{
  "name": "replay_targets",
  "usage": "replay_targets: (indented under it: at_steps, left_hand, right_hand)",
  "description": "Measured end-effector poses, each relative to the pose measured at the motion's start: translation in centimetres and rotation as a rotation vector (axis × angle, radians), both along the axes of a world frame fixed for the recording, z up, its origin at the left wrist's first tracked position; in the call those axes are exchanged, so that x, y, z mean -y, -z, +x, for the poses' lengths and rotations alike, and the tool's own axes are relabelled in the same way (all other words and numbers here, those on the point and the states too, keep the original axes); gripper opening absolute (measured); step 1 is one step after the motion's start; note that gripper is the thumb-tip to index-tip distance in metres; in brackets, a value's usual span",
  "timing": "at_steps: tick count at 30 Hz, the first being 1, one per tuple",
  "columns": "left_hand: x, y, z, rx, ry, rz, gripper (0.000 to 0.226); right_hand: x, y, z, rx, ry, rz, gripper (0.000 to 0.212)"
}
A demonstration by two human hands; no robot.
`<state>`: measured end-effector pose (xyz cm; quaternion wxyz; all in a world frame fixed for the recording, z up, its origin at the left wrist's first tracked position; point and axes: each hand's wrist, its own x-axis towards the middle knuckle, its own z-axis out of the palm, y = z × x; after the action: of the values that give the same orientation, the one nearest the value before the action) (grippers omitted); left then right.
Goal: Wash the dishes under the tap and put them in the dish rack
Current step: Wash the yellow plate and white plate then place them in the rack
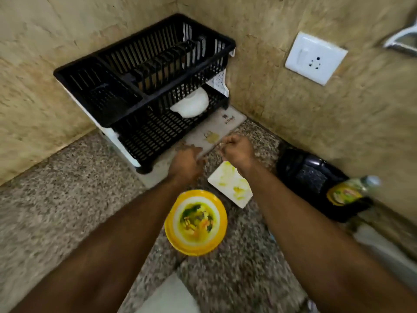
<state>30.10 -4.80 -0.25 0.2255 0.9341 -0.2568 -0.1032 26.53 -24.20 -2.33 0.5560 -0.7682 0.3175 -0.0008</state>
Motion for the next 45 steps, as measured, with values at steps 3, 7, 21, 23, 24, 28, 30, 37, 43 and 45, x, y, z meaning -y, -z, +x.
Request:
replay_targets:
  at_steps: [3, 7, 21, 23, 24, 28, 30, 37, 43, 45]
  left_hand:
    - [-0.5, -0.9, -5.4, 0.005, 0.046, -0.022, 0.053]
    - [-2.2, -1.0, -11.6, 0.007, 0.031, -0.063, 0.053]
    - [-8.1, -0.7, -20.2, -0.224, -0.408, 0.065, 0.075]
    - [-7.8, -1.1, -21.1, -0.225, -0.463, 0.018, 0.079]
    - [-7.7, -1.2, -21.6, -0.223, -0.488, -0.001, 0.083]
    - [-6.2, -1.4, -24.0, -0.205, -0.548, -0.072, 0.072]
    - [-4.6, -2.0, -25.6, -0.191, -0.501, -0.143, 0.045]
    - [4.4, -3.4, -34.4, -0.358, -0.227, -0.392, 0.035]
    - [12.8, -5.1, -42.2, -0.603, -0.057, -0.52, 0.021]
    - [15.2, -5.5, -44.3, -0.614, -0.004, -0.507, 0.015]
  right_hand:
    - [-2.1, -3.8, -6.8, -0.027, 0.034, -0.034, 0.013]
    - [-4.9, -5.3, -14.1, -0.197, -0.175, -0.228, 0.021]
    - [-9.2, 1.5, -21.8, -0.393, -0.201, -0.103, 0.012]
    - [-9.5, -1.0, -23.7, -0.337, -0.131, -0.033, 0.016]
    - [-9.4, -1.8, -24.6, -0.32, -0.083, 0.007, 0.018]
    - [-7.5, -4.8, -29.6, -0.254, 0.02, 0.042, 0.021]
    - [-6.0, -5.9, -32.7, -0.221, 0.055, 0.054, 0.023]
    - [1.7, -7.6, -45.3, -0.166, 0.321, 0.026, 0.021]
    - [8.0, -9.4, -55.8, -0.131, 0.534, -0.003, 0.023]
    - [9.5, -10.4, -58.4, -0.117, 0.583, -0.026, 0.023]
